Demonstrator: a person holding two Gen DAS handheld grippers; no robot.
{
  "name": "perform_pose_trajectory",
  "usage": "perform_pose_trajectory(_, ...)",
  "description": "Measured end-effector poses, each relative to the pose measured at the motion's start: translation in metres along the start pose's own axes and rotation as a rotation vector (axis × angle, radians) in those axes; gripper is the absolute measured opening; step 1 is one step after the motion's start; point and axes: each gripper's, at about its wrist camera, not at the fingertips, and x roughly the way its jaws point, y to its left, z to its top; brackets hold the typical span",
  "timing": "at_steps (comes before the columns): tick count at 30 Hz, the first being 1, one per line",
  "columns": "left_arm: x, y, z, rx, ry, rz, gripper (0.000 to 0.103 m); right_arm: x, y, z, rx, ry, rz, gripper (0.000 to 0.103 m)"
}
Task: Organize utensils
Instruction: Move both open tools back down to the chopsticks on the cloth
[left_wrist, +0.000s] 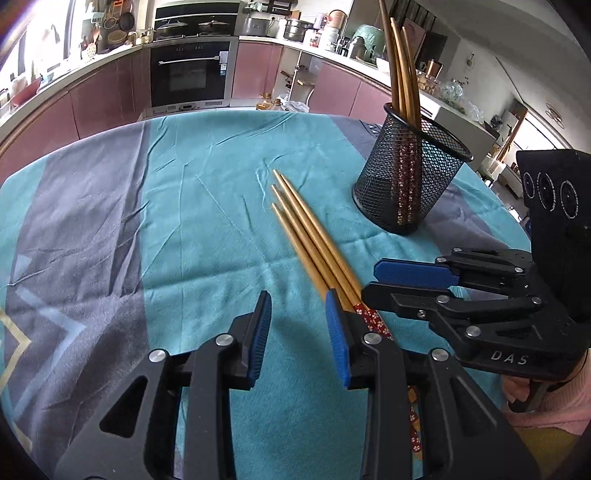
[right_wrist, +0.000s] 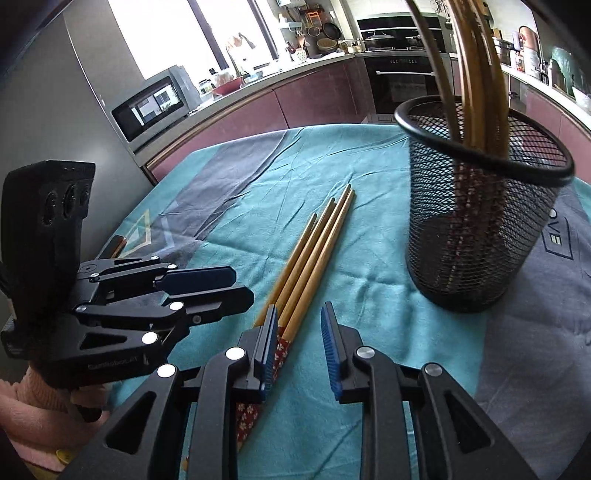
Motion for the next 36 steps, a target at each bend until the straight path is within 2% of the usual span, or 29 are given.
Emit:
perform_pose_trajectory(17, 0.010, -0.011, 0.006, 0.025, 0.011, -0.012, 0.031, 0.002, -0.008, 0.001, 0.012, 0.025, -0.061, 0.022)
perform_pose_trajectory(31, 0.018, -0.013, 0.008, 0.058, 0.043, 0.041, 0.028, 0.003, -0.011, 0.003, 0.003, 0.033, -0.072, 0.022)
perform_pose_trajectory(36, 0.021, -0.008, 0.011, 0.062, 0.050, 0.081, 0.018, 0.010, -0.008, 0.009, -0.015, 0.032, -0.101, 0.022)
